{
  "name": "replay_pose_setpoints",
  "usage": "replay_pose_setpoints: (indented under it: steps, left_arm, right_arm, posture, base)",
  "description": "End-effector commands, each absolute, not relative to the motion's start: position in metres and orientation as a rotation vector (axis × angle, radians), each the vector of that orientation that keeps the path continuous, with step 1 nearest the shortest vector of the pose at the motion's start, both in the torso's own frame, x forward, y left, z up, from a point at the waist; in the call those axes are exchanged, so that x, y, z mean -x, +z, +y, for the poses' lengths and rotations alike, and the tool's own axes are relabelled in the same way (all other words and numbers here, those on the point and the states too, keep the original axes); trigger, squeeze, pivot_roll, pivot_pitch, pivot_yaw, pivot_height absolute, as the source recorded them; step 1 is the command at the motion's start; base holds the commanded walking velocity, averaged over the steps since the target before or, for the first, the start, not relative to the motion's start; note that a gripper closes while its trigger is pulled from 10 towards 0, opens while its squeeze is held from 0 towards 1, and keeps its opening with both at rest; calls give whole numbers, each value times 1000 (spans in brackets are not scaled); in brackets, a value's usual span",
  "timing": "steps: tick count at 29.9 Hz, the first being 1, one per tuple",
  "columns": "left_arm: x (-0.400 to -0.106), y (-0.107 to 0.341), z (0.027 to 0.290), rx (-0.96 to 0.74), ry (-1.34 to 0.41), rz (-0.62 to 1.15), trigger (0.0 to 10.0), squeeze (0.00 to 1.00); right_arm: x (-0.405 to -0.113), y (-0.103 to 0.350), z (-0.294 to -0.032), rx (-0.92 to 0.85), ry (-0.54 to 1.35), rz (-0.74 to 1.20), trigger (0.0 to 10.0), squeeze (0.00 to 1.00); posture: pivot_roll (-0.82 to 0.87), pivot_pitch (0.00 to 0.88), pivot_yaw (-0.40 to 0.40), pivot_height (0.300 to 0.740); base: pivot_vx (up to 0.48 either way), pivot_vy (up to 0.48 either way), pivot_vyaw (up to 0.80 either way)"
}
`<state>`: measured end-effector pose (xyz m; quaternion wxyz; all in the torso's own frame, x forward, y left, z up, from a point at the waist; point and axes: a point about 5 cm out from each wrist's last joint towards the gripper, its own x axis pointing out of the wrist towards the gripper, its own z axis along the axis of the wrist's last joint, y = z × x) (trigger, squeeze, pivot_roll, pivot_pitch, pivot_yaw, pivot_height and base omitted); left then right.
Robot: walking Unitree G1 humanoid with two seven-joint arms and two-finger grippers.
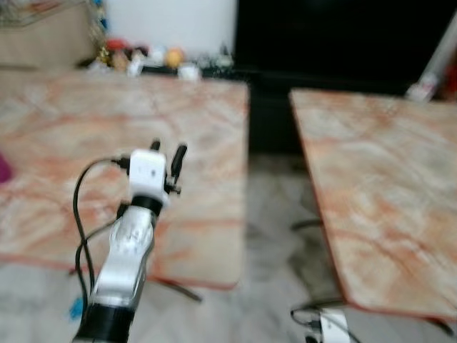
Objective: Setting the table
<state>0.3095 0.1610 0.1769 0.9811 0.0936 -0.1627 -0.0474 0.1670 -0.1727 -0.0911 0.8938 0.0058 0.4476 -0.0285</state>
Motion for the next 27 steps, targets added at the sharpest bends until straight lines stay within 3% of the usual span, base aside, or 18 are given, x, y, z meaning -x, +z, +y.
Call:
replay_pose_setpoints:
  steps: [1, 5, 27]
  left_arm:
    - [-310, 185, 158, -184, -97, -357, 10000, 0]
    - [-310, 186, 159, -186, -94, -360, 10000, 0]
    - [-312, 195, 170, -203, -78, -378, 10000, 0]
  right_arm:
    - [-165, -92, -173, -11, -53, 931, 10000, 0]
    - [-165, -92, -173, -13, -52, 934, 10000, 0]
    - [-161, -94, -173, -31, -63, 951, 10000, 0]
  posture:
    - [166, 10, -53, 740]
    - [167, 10, -53, 740]
    - [175, 16, -54, 740]
  base:
    - [0, 480, 800]
    - [0, 480, 659]
    - [0, 480, 0]
